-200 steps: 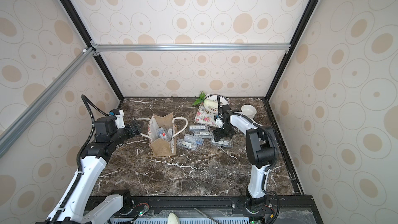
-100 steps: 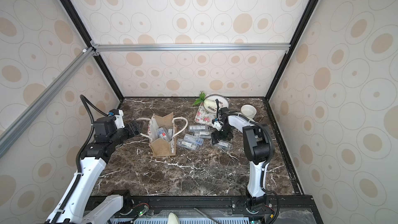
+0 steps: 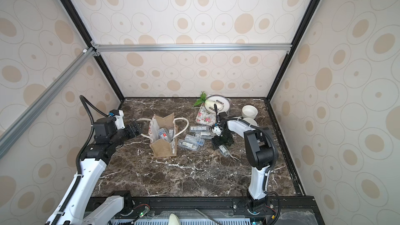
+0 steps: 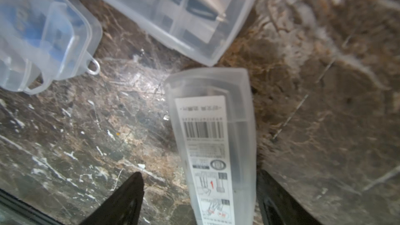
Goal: Put the compass set into the canvas bag
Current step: Pick up the compass set at the center of the board.
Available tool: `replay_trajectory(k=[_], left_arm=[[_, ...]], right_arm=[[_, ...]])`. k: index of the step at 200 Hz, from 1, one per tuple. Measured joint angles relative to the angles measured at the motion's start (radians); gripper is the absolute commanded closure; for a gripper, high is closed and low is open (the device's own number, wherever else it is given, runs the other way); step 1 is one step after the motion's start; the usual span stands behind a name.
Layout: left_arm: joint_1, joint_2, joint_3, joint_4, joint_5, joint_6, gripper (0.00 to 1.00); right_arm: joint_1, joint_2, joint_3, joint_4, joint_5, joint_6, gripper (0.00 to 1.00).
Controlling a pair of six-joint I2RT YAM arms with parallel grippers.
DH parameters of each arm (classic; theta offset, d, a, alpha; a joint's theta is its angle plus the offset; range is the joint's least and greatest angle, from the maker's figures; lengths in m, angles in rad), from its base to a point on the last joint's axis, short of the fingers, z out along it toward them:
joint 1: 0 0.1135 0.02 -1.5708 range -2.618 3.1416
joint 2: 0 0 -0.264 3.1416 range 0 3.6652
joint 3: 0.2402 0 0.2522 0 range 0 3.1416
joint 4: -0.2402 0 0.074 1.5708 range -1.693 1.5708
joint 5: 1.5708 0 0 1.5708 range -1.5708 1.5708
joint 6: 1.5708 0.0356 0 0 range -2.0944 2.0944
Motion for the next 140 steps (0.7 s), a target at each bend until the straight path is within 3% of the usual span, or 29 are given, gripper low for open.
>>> replay_trajectory(k=[67, 140], left_arm=[[0.000, -0.006, 0.000, 0.000, -0.003, 0.000, 0.16], [0.000, -0.005, 0.000, 0.000, -0.003, 0.000, 0.16]], right_arm=[[0.035, 0.000, -0.031, 0.050, 0.173, 0.074, 0.33], [0.068, 0.000, -0.032, 0.063, 0.201, 0.096, 0.49]])
